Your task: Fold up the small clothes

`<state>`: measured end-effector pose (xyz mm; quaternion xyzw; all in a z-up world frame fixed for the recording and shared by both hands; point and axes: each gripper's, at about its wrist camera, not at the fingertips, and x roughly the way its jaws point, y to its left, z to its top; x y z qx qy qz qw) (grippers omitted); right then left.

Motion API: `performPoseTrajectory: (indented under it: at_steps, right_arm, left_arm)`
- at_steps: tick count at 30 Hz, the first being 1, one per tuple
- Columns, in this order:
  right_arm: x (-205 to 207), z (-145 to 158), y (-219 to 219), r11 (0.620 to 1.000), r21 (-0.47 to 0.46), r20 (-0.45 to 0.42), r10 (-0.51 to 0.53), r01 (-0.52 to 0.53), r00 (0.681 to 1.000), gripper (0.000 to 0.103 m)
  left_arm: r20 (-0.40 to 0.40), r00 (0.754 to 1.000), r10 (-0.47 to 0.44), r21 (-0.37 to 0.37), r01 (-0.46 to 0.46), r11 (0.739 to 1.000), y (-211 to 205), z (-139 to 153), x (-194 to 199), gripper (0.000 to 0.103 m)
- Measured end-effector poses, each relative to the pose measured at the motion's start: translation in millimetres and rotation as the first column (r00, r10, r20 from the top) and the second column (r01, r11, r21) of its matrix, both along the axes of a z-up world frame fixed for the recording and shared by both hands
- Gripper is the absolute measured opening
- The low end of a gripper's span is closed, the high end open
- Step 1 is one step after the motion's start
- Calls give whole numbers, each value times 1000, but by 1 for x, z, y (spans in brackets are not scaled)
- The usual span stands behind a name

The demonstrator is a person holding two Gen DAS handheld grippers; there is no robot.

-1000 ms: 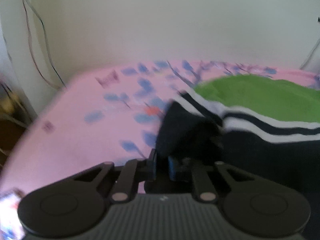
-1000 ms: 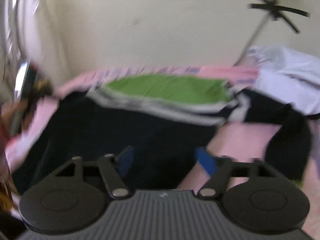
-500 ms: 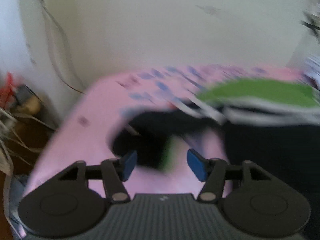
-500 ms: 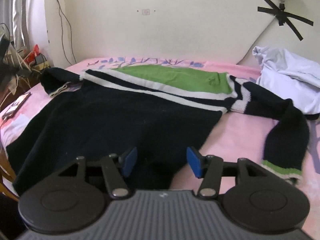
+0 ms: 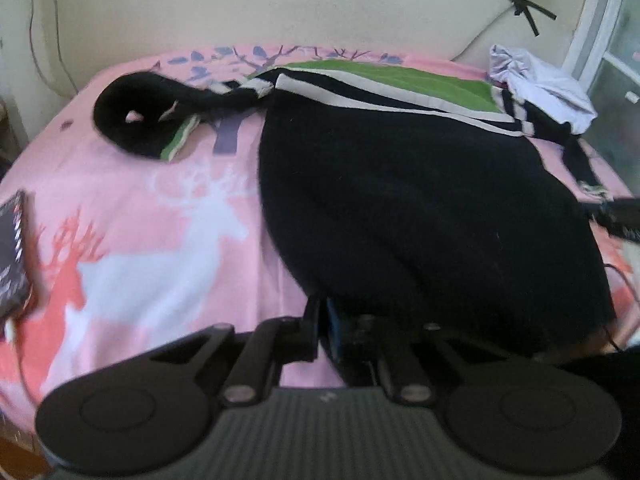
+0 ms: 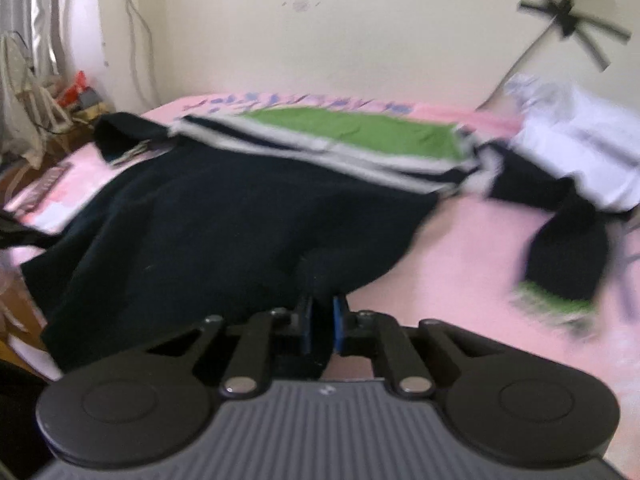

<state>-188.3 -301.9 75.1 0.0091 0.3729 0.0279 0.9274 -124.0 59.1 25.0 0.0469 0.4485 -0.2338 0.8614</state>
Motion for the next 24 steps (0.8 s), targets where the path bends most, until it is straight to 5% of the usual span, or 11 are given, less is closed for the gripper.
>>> performPoseTrajectory:
  at_steps: [3,4,5,6,7,11,14,20,24]
  right_arm:
    - [-1,10,-14,999,-40,-28,-18,17,999,1]
    - [1,10,-20,1000,-23,-55,-2,1,999,8]
    - [6,12,-21,999,-31,-65,7,-9,998,20]
    - [8,16,-22,999,-54,-41,-2,0,999,48]
    - [11,22,-22,997,-72,3,-12,12,1000,50]
    - [39,51,-9,998,-18,106,56,-55,993,45]
    - [67,66,35,979,-31,135,203,-200,970,44]
    - [139,72,158,848,-24,109,529,-530,842,33]
    - [189,48,248,744,-59,65,668,-666,741,31]
  left_arm:
    - [-31,999,-17,-19,16,1000,7,4,-20,6]
    - [-39,999,-8,-10,8,1000,10,3,-23,9]
    - [-29,999,17,10,-17,1000,14,2,-23,10]
    - [-7,999,41,8,-41,999,19,3,-20,10]
    - [9,997,83,-10,-82,997,29,5,-16,16]
    - [57,961,269,-96,-263,960,59,10,8,23]
    - [128,938,322,-51,-318,947,59,4,19,26]
    - [193,935,298,-4,-303,953,63,-18,14,30]
    - [245,920,307,-27,-310,950,85,-19,-3,38]
